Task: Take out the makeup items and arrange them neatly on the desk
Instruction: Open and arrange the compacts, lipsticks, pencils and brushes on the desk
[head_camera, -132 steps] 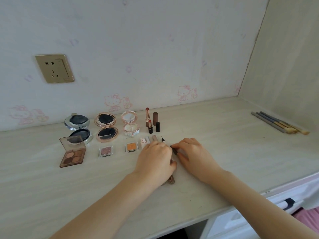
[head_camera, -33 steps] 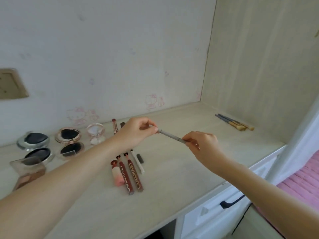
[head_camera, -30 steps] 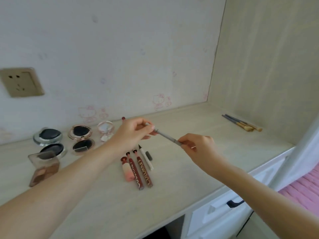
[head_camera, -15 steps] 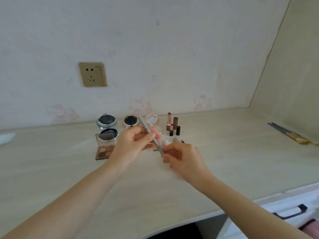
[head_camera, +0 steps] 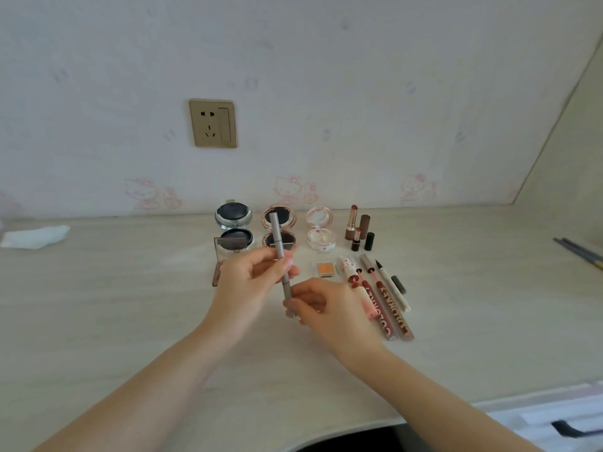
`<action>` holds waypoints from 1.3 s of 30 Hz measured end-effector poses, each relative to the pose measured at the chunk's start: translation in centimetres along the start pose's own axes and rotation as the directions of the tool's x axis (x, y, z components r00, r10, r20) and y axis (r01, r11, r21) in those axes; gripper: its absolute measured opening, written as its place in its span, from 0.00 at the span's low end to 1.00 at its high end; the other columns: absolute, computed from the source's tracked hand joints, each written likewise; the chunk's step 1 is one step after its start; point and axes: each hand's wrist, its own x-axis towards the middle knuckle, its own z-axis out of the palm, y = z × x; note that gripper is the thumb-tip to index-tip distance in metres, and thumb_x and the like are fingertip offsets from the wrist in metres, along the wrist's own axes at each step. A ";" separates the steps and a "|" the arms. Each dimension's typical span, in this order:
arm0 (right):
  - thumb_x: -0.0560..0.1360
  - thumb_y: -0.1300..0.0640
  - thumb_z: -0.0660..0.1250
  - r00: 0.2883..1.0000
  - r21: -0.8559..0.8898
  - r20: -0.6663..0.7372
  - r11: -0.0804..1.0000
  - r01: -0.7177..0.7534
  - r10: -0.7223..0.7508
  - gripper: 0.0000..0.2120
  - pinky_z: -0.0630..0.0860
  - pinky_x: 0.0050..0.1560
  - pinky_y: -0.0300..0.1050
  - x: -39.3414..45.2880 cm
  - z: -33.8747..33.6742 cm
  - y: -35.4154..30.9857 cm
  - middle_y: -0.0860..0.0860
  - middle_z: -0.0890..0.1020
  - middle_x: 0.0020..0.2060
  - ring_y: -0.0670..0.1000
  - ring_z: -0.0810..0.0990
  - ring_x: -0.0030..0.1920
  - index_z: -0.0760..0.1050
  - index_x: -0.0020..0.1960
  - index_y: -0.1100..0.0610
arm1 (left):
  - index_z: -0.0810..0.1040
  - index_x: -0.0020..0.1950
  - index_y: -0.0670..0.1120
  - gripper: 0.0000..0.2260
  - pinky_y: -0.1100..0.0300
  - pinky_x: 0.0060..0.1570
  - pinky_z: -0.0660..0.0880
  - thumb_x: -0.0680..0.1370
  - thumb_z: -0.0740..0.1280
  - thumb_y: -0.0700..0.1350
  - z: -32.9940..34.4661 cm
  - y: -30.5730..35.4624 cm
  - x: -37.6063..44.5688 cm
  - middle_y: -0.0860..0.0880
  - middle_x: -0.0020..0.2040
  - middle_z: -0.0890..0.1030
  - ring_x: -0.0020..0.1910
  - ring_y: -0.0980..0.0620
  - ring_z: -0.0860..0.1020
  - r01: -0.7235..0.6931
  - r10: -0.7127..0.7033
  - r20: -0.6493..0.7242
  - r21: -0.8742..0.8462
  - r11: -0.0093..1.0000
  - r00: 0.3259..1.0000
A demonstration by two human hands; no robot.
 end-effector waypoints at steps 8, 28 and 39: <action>0.74 0.55 0.70 0.986 -0.119 -0.142 0.991 0.069 -0.086 0.06 0.78 0.45 0.35 1.2 -2.5 -0.2 0.42 0.84 0.39 0.38 0.81 0.43 0.80 0.50 0.48 | 0.83 0.44 0.51 0.03 0.69 0.41 0.75 0.75 0.71 0.43 -1.0 -0.6 0.0 0.53 0.35 0.83 0.36 0.57 0.81 -0.133 0.123 0.052 0.325 0.936 0.991; 0.75 0.56 0.69 0.987 -0.109 -0.065 0.985 0.137 -0.144 0.04 0.73 0.40 0.31 2.4 -2.9 -1.4 0.42 0.83 0.38 0.40 0.79 0.43 0.81 0.44 0.47 | 0.82 0.50 0.47 0.08 0.51 0.35 0.77 0.72 0.71 0.41 -1.1 0.2 -0.6 0.51 0.40 0.82 0.38 0.46 0.80 -0.521 0.487 0.371 0.825 0.217 0.791; 0.76 0.61 0.68 0.842 -0.540 -0.019 0.715 0.445 -0.539 0.09 0.70 0.51 0.36 0.3 -2.3 2.5 0.48 0.83 0.43 0.43 0.74 0.46 0.81 0.56 0.58 | 0.82 0.48 0.45 0.05 0.52 0.36 0.76 0.78 0.67 0.43 -1.5 -1.9 -1.4 0.51 0.41 0.81 0.39 0.47 0.79 -0.578 0.535 0.470 0.815 0.043 0.702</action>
